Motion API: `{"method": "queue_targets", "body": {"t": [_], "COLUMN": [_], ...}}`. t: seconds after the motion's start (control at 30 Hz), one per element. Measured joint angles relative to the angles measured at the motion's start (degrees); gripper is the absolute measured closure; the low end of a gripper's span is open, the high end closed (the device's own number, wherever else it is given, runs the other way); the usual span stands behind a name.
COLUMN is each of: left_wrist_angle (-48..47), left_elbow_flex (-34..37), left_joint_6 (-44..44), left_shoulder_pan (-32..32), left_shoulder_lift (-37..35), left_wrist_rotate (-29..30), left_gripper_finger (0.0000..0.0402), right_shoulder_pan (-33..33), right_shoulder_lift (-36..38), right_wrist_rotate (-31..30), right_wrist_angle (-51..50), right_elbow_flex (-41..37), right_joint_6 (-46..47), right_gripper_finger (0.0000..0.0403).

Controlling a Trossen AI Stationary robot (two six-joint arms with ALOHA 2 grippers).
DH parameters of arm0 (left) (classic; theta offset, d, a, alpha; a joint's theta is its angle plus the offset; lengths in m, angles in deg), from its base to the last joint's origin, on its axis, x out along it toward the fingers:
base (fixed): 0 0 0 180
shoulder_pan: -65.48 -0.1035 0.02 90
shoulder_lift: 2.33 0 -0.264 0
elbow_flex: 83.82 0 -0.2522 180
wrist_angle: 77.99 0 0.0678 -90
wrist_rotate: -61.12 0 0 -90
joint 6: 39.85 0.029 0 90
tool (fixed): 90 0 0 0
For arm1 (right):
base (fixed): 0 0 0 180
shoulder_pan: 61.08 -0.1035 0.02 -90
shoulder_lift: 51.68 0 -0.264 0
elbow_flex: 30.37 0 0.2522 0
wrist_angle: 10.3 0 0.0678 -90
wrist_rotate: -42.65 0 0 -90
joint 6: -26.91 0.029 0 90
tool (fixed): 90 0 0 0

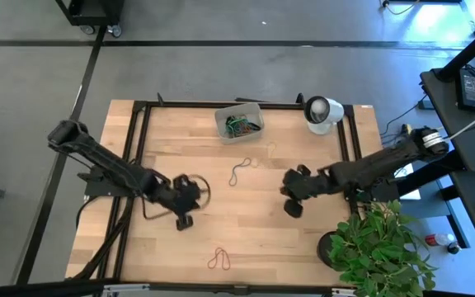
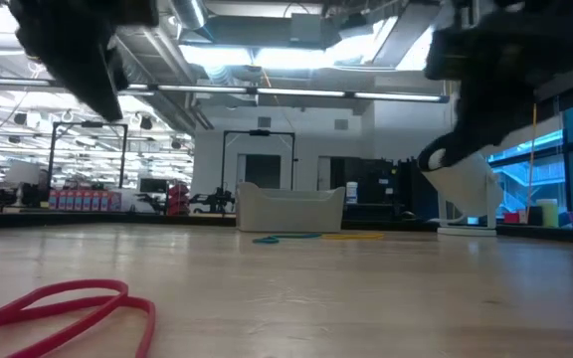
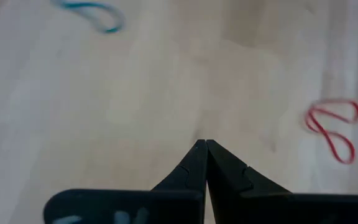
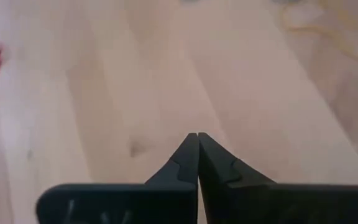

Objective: Pick and place rubber bands into bin
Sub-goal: Put the red rubber band into the gray bin

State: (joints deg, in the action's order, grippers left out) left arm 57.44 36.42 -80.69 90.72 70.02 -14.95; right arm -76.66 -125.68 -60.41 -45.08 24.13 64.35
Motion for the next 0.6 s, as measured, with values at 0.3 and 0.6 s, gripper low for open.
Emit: {"method": "queue_targets", "body": {"t": [0.3, 0.6], "left_wrist_angle": [-1.0, 7.7], "left_elbow_flex": [-17.4, -25.0], "left_joint_6": [11.1, 10.1], "left_shoulder_pan": [6.0, 6.3], "left_shoulder_lift": [20.7, 35.0], "left_wrist_rotate": [-0.1, -5.7], "left_gripper_finger": [0.0394, 0.0316], "right_shoulder_pan": [-8.5, -11.4], "right_shoulder_lift": [5.7, 6.3], "right_wrist_rotate": [0.0, 0.0], "right_wrist_angle": [-1.5, -1.5], "right_elbow_flex": [-5.9, -9.3], "right_joint_6": [-1.4, -1.9], "right_gripper_finger": [0.0399, 0.0397]}}
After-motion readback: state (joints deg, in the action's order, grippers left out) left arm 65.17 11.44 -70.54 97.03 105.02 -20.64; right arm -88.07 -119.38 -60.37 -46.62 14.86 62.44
